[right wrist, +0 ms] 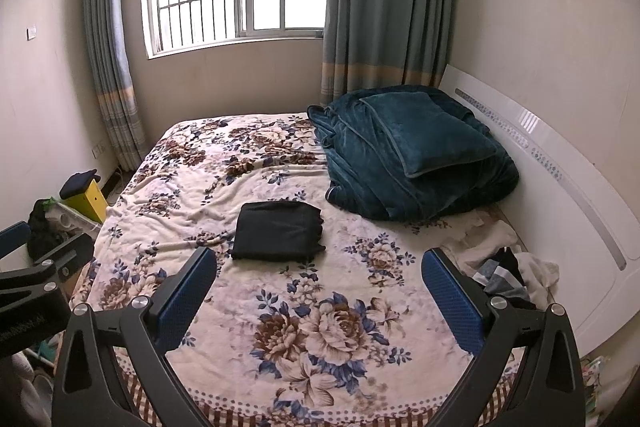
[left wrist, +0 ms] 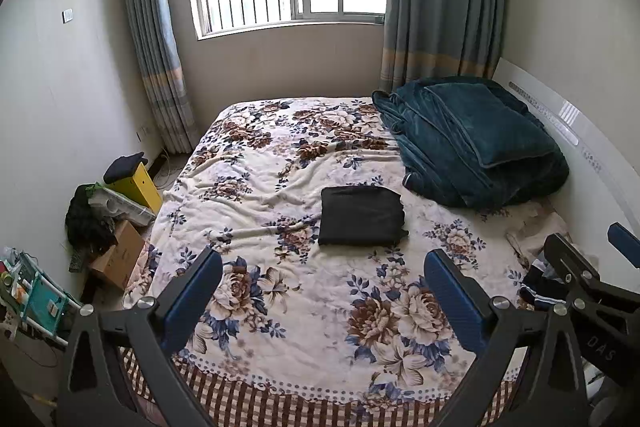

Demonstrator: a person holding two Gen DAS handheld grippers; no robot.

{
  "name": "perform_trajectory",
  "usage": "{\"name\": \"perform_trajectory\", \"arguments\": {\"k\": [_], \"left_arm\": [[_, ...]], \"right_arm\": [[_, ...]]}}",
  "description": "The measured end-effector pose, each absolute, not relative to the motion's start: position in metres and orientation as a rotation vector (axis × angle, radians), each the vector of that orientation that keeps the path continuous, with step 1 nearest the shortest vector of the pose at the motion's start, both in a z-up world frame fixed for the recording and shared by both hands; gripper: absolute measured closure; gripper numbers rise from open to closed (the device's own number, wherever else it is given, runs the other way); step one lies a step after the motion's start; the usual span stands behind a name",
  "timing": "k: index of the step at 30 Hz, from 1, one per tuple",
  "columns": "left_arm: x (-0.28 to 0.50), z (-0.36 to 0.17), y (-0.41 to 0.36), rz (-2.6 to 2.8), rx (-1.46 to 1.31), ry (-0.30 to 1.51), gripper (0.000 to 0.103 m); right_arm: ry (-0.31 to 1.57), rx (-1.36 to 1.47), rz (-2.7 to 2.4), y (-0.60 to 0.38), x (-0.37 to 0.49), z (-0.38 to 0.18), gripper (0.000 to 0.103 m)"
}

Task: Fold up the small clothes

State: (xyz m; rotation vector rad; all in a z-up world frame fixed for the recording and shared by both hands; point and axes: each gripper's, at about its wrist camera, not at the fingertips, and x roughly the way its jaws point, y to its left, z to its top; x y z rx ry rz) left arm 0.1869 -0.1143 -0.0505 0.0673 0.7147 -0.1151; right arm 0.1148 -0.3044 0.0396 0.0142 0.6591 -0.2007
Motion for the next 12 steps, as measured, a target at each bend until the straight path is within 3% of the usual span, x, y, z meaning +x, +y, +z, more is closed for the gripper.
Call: {"name": "perform_trajectory", "arguments": {"k": [12], "left_arm": [[0.1840, -0.0496, -0.1164, -0.116, 0.069, 0.703, 0.000]], "right_arm": [[0.656, 0.016, -0.204, -0.3016, 0.1136, 0.0387, 0.000]]}}
